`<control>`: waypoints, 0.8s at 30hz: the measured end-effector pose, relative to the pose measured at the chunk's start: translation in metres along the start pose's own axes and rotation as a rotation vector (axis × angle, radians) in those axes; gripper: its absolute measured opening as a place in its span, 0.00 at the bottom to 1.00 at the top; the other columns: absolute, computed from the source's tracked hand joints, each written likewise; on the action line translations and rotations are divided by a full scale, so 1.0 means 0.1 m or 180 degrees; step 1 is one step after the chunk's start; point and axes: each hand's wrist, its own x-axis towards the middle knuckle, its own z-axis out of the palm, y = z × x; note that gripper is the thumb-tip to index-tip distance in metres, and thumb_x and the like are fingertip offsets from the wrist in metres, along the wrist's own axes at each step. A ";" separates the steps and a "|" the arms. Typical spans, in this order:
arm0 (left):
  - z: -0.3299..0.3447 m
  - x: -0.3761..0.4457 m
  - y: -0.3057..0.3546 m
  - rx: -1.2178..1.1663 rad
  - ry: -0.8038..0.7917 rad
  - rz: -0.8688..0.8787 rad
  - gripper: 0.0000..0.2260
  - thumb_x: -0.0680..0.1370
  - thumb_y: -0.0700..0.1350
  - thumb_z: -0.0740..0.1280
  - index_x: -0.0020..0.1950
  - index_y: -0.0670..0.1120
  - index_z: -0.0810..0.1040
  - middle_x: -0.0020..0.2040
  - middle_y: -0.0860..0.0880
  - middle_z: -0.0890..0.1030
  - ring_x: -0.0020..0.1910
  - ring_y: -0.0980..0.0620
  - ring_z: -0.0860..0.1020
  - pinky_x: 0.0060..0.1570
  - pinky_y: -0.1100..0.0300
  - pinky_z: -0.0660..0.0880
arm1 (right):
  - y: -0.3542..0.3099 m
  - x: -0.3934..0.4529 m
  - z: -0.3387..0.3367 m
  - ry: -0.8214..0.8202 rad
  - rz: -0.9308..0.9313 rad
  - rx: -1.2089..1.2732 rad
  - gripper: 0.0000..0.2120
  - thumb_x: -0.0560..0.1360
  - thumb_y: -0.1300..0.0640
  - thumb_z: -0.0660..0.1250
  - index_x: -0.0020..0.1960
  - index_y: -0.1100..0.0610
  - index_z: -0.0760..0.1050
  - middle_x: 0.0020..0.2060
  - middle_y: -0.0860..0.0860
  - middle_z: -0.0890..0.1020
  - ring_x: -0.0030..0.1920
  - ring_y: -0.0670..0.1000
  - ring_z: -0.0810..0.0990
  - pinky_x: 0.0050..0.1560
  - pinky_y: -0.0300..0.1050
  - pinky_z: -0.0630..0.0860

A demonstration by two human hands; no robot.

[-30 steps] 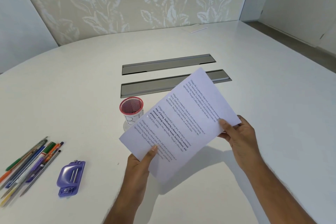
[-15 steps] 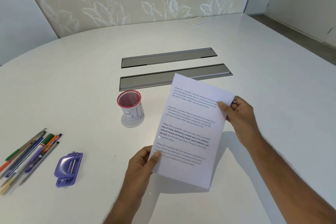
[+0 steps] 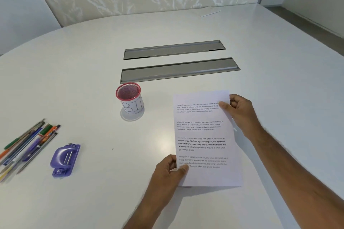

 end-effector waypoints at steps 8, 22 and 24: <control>0.10 0.02 -0.06 0.0288 0.0134 -0.0102 0.08 0.83 0.45 0.70 0.60 0.55 0.84 0.56 0.60 0.88 0.57 0.58 0.86 0.55 0.56 0.84 | 0.17 0.06 -0.04 -0.0054 0.0078 -0.0484 0.07 0.79 0.64 0.74 0.56 0.57 0.82 0.33 0.40 0.88 0.30 0.38 0.84 0.28 0.31 0.76; -0.11 -0.01 0.11 0.1396 0.0713 -0.0108 0.10 0.82 0.58 0.69 0.58 0.54 0.81 0.40 0.52 0.84 0.33 0.53 0.83 0.35 0.60 0.78 | 0.16 -0.21 0.02 0.0120 0.0257 -0.1390 0.29 0.80 0.53 0.75 0.77 0.59 0.71 0.73 0.56 0.77 0.72 0.55 0.77 0.68 0.48 0.72; -0.21 -0.01 0.11 0.1387 0.0819 -0.0067 0.08 0.81 0.58 0.69 0.54 0.56 0.82 0.39 0.53 0.84 0.35 0.51 0.84 0.38 0.55 0.81 | 0.17 -0.32 0.08 0.0195 0.0142 -0.1386 0.27 0.79 0.54 0.75 0.76 0.56 0.72 0.74 0.56 0.74 0.73 0.55 0.75 0.66 0.46 0.70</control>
